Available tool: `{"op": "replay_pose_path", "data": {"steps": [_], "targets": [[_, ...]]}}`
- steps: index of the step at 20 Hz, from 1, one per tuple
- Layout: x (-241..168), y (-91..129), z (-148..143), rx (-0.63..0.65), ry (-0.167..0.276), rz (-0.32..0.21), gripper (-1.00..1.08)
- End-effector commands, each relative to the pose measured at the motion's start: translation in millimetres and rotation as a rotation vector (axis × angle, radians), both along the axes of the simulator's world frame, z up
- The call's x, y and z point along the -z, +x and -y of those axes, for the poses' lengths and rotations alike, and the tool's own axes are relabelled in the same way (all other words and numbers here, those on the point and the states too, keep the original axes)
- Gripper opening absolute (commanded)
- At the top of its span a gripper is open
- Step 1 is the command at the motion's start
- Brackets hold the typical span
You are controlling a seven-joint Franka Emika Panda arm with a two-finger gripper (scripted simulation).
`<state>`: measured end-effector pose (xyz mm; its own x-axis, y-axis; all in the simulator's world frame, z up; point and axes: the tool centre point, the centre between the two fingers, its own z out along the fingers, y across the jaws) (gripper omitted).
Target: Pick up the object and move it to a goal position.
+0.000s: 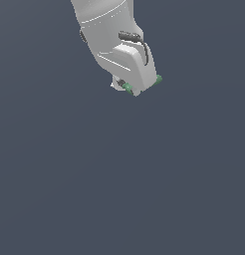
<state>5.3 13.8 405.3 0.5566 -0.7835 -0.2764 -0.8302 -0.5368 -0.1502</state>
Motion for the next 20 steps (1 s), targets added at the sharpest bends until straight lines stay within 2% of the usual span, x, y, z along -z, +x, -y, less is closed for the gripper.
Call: {"op": "replay_pose_path", "data": {"steps": [1,10,20], "targets": [[-20,3,-5,0.0,0.0,-0.002,-1.0],[-70,14,-16,-0.001,0.003,-0.002,-1.0],[-90,19,-20,-0.002,0.005,-0.002,-1.0]]}}
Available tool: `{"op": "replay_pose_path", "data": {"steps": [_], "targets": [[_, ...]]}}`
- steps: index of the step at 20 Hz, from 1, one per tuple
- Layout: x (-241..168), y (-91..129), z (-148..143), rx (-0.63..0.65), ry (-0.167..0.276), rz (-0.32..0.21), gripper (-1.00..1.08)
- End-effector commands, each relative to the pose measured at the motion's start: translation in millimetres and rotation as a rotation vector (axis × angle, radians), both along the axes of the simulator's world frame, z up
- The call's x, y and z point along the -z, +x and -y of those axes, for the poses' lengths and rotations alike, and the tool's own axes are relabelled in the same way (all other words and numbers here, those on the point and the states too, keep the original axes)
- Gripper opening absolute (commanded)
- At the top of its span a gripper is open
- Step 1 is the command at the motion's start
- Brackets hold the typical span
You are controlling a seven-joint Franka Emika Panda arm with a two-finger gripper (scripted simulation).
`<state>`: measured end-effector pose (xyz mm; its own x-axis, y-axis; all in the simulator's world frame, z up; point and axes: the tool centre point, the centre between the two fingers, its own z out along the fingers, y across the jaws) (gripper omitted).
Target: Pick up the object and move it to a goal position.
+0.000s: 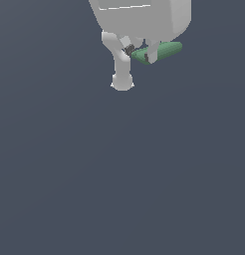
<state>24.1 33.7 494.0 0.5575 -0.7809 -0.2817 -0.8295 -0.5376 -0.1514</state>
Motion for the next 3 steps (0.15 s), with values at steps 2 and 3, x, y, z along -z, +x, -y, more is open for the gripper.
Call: {"op": "replay_pose_path", "data": {"steps": [2,3], "targets": [[-2.7,0.8,-0.6,0.0,0.0,0.0,-1.0],[-2.8,0.8,-0.6,0.0,0.0,0.0,-1.0]]}}
